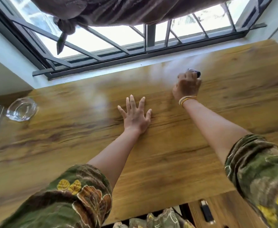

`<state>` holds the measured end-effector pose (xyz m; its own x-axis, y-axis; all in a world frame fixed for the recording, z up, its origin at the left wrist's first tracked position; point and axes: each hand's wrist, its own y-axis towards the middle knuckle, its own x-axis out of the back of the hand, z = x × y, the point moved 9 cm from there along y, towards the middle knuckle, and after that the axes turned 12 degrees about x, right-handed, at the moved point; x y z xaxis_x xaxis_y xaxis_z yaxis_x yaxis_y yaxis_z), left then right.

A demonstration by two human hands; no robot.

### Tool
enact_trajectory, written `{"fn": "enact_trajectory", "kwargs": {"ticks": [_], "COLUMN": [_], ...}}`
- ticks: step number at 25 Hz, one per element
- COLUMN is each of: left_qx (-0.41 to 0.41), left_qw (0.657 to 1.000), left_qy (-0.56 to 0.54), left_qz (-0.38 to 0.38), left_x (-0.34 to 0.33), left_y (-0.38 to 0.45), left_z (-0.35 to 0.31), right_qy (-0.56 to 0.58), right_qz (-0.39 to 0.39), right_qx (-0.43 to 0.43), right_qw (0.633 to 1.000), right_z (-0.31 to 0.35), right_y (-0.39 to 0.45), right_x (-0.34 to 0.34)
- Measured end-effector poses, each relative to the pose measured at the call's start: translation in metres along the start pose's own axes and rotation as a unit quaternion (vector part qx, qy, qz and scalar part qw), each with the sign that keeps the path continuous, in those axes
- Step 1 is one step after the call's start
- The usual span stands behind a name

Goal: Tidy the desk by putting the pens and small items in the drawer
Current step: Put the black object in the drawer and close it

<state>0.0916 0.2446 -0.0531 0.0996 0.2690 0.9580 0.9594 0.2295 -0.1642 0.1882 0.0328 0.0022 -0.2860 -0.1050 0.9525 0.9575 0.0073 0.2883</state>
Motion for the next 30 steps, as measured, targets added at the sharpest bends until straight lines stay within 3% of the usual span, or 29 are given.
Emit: {"fn": "enact_trajectory", "kwargs": {"ticks": [6, 10, 14, 17, 19, 25, 28, 30], "left_qx": [0.004, 0.0, 0.002, -0.007, -0.018, -0.049, -0.045, -0.049], "left_qw": [0.999, 0.998, 0.998, 0.993, 0.984, 0.99, 0.992, 0.993], "left_qy": [-0.028, -0.04, -0.047, -0.104, -0.17, -0.107, -0.09, -0.071], "left_qz": [-0.036, -0.049, -0.047, -0.051, -0.053, -0.074, -0.081, -0.079], "left_x": [0.009, 0.01, 0.012, 0.021, 0.028, 0.03, 0.026, 0.021], "left_y": [0.003, 0.002, 0.0, -0.006, -0.015, -0.085, -0.13, -0.165], "left_z": [0.002, 0.002, 0.003, 0.005, 0.013, 0.039, 0.05, 0.061], "right_qy": [0.055, 0.045, 0.121, 0.163, 0.186, 0.259, 0.328, 0.417], "right_qz": [0.105, 0.058, -0.002, 0.003, 0.008, 0.042, 0.06, 0.053], "right_qx": [-0.127, -0.091, -0.07, -0.027, -0.045, -0.043, -0.056, -0.078], "right_qw": [0.985, 0.993, 0.99, 0.986, 0.982, 0.964, 0.941, 0.904], "right_z": [-0.042, -0.03, -0.004, 0.021, 0.029, 0.053, 0.066, 0.073], "right_y": [0.037, 0.034, 0.013, -0.011, -0.031, -0.092, -0.135, -0.167], "right_x": [-0.029, -0.026, -0.011, -0.002, 0.002, 0.016, 0.016, 0.017]}}
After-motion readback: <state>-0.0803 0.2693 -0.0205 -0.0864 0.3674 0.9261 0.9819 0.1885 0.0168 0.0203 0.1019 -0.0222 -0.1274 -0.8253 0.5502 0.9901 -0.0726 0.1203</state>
